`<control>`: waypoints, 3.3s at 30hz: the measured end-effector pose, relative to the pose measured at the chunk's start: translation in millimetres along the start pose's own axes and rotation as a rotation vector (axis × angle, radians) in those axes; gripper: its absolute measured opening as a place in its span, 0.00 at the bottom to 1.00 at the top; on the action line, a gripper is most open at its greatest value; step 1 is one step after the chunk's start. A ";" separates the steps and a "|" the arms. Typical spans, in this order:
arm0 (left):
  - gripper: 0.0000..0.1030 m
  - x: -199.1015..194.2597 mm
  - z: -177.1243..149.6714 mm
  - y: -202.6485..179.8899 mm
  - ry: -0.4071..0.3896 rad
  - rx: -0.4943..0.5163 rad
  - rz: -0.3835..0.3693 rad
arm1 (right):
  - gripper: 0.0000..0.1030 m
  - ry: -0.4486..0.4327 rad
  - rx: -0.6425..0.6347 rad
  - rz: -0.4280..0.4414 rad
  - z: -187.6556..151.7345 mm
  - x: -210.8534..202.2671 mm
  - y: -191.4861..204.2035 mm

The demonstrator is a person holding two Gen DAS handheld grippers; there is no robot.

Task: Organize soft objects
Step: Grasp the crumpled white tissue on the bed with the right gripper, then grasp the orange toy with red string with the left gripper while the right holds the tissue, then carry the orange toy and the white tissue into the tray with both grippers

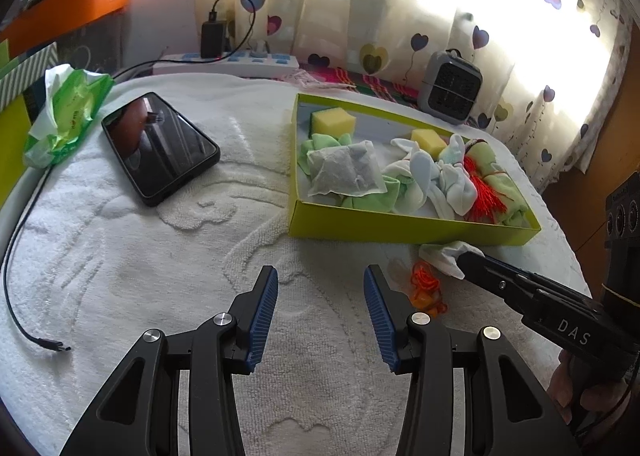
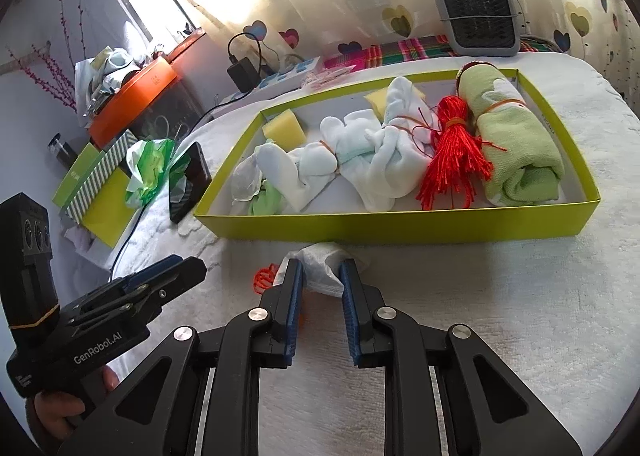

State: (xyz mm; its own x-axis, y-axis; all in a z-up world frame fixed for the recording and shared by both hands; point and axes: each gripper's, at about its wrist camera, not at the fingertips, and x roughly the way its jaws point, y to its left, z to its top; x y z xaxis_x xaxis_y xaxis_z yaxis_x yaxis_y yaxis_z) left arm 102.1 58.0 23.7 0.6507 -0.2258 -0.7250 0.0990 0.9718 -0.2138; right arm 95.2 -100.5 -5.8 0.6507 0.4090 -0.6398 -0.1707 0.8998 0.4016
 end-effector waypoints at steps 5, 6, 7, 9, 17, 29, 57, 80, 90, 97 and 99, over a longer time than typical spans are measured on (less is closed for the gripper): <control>0.42 2.2 -0.6 -6.3 0.022 0.009 -0.028 | 0.18 -0.016 0.011 -0.003 -1.0 -6.5 -3.9; 0.42 3.2 -0.6 -7.4 0.027 0.010 -0.031 | 0.18 -0.020 0.015 -0.005 -1.2 -8.0 -5.1; 0.42 4.1 -0.7 -8.4 0.032 0.009 -0.040 | 0.18 -0.025 0.018 -0.006 -1.3 -10.1 -6.5; 0.42 6.8 -0.7 -10.8 0.048 0.001 -0.067 | 0.18 -0.036 0.021 -0.007 -1.6 -14.4 -8.9; 0.42 12.0 -4.3 -37.2 0.074 0.057 -0.073 | 0.18 -0.056 0.031 -0.018 -5.9 -26.8 -18.8; 0.42 25.3 -7.5 -66.7 0.104 0.126 -0.037 | 0.18 -0.092 0.013 -0.038 -9.0 -41.4 -26.9; 0.31 27.2 -9.2 -69.6 0.071 0.138 -0.012 | 0.18 -0.076 0.026 -0.034 -12.7 -35.9 -31.9; 0.25 27.1 -11.3 -71.1 0.062 0.149 -0.029 | 0.18 -0.069 0.027 -0.037 -14.3 -32.7 -33.1; 0.25 23.8 -11.9 -73.2 0.051 0.149 -0.038 | 0.18 -0.065 0.026 -0.037 -15.6 -31.2 -32.6; 0.25 21.9 -11.3 -73.0 0.044 0.148 -0.042 | 0.18 -0.067 0.026 -0.038 -15.7 -31.5 -32.3; 0.25 20.6 -10.9 -72.3 0.041 0.148 -0.044 | 0.18 -0.069 0.024 -0.037 -15.6 -32.0 -31.8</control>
State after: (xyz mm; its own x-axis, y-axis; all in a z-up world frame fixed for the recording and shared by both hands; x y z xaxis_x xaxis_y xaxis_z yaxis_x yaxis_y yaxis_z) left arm 100.1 -17.6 17.1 0.6123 -0.2677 -0.7439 0.2385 0.9596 -0.1490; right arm 68.2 -139.8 -8.4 0.7058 0.3635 -0.6081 -0.1283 0.9097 0.3949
